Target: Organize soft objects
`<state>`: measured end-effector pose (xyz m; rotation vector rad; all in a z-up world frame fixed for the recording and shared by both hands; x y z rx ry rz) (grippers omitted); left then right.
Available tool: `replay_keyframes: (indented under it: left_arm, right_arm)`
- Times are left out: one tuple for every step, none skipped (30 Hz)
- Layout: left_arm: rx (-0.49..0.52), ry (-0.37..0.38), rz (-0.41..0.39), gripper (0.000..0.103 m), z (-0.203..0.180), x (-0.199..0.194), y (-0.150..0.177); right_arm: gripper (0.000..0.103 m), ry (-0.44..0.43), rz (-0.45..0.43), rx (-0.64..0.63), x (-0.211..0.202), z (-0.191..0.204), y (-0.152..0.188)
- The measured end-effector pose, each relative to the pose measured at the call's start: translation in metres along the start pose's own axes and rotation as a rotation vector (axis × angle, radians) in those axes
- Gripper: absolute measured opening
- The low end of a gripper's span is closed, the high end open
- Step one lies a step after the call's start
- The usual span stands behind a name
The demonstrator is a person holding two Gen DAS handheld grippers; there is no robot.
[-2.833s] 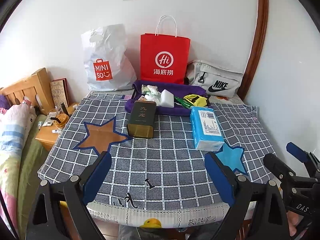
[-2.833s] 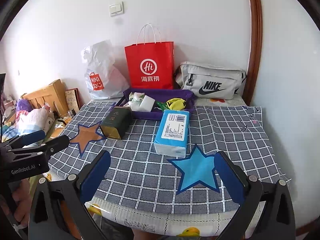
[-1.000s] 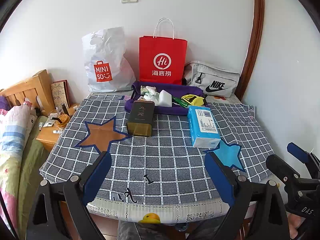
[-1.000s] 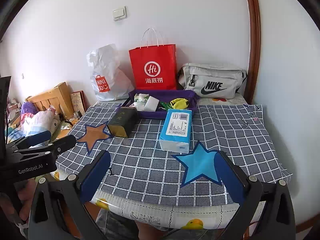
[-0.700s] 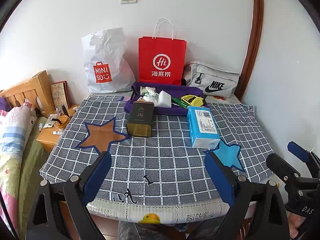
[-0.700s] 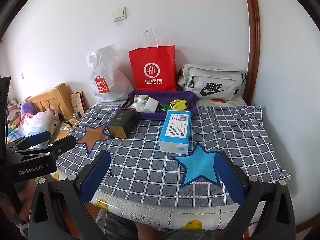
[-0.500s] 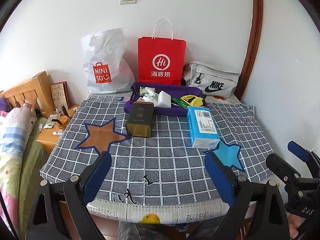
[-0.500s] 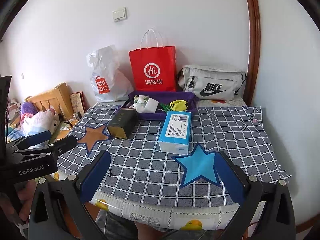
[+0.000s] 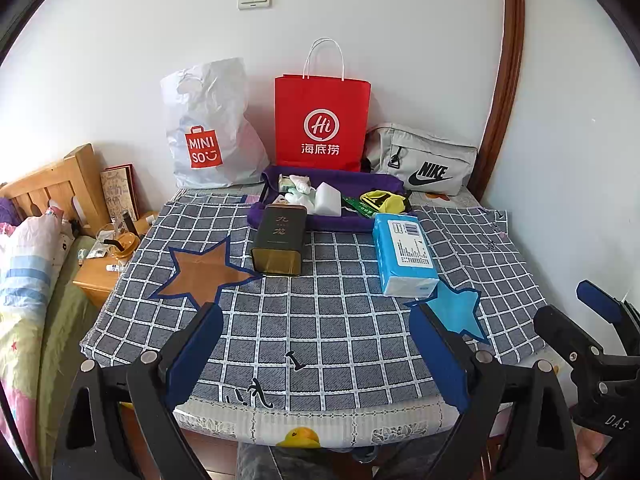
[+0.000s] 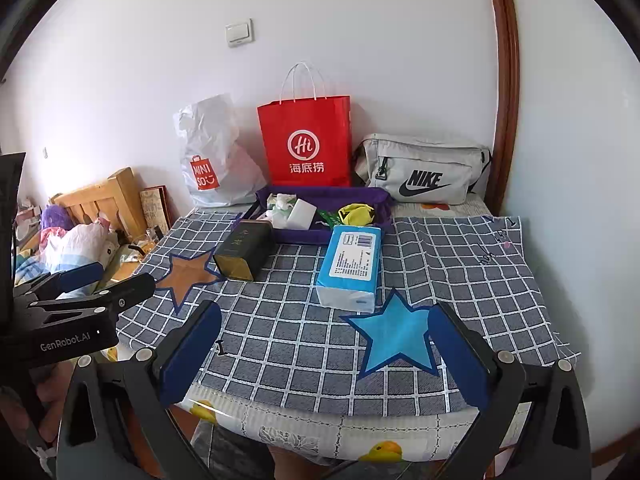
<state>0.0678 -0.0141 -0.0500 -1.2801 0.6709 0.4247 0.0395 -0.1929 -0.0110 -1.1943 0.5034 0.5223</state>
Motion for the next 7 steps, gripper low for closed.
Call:
replay_keyframes:
  left_arm:
    - [0.0,-0.001,0.0,0.094,0.0004,-0.0001,-0.0003]
    - [0.0,-0.002,0.0,0.094,0.0011,-0.0001,-0.0006]
    - [0.0,-0.001,0.001,0.094,0.0018,0.0003,-0.0009]
    - [-0.001,0.0,0.002,0.094,0.0024,0.001,-0.0007]
    - [-0.001,0.0,0.005,0.094,0.0032,0.0024,-0.0006]
    - [-0.003,-0.001,0.009,0.094,0.0041,0.0046,-0.0007]
    - [-0.004,0.0,0.011,0.094,0.0045,0.0068,-0.0001]
  right_arm:
    - [0.102,0.0,0.001,-0.001,0.0002,0.0002,0.0003]
    - [0.102,0.0,0.002,-0.002,0.0005,0.0002,0.0006]
    - [0.102,0.0,0.002,-0.002,0.0008,0.0001,0.001]
    - [0.102,-0.001,0.004,-0.002,0.0013,0.0001,0.0011]
    - [0.102,-0.001,0.006,-0.002,0.0017,0.0,0.0019]
    - [0.102,-0.002,0.008,-0.003,0.0027,0.0,0.0027]
    - [0.102,-0.002,0.01,-0.005,0.0037,0.0002,0.0037]
Point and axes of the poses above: each gripper's, at about its wrist camera, not at the fingertips, and x roughly the way its jaws point, z to its left, y to its underside, the point moved 8 cm from there along x, roughly the way its jaws point, and after that the axes turned 15 degrees about x, right-handed, at the moved point
